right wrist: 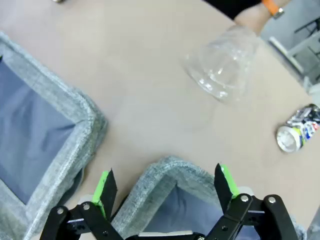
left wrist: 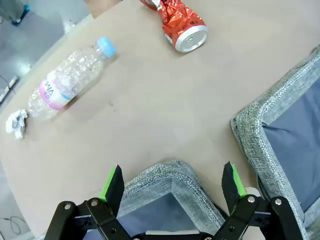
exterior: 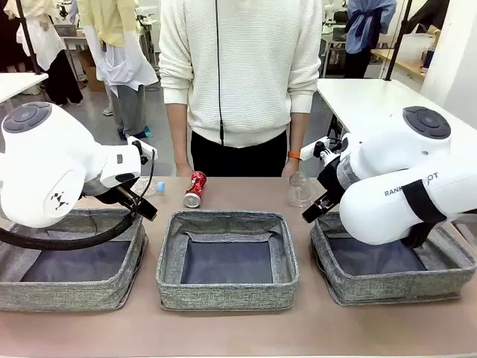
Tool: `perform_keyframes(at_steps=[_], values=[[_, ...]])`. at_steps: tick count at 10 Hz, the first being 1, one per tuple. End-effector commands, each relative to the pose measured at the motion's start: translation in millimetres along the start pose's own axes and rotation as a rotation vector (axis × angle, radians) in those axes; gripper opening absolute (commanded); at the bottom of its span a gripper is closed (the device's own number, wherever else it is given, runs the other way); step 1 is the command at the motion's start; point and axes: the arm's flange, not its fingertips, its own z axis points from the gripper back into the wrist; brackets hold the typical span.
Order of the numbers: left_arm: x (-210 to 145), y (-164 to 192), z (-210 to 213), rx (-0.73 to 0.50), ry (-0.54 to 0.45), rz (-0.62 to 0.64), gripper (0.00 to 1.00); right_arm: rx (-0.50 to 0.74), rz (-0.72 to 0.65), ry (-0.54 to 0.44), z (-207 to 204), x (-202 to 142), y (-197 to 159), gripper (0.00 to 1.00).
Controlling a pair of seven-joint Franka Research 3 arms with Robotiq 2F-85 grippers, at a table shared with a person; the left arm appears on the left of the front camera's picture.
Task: Sort the waste into the appropriate baskets.
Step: Pick up the waste item pointed out by the person.
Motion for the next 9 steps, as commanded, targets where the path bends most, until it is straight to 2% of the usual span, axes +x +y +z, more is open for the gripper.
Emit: perform_keyframes(at_steps=[1, 9], values=[[0.0, 0.0, 0.0, 0.0, 0.0, 0.0, 1.0, 0.0, 0.0, 0.0, 0.1, 0.1, 0.0, 1.0], [0.0, 0.0, 0.0, 0.0, 0.0, 0.0, 1.0, 0.0, 0.0, 0.0, 0.1, 0.1, 0.0, 1.0]])
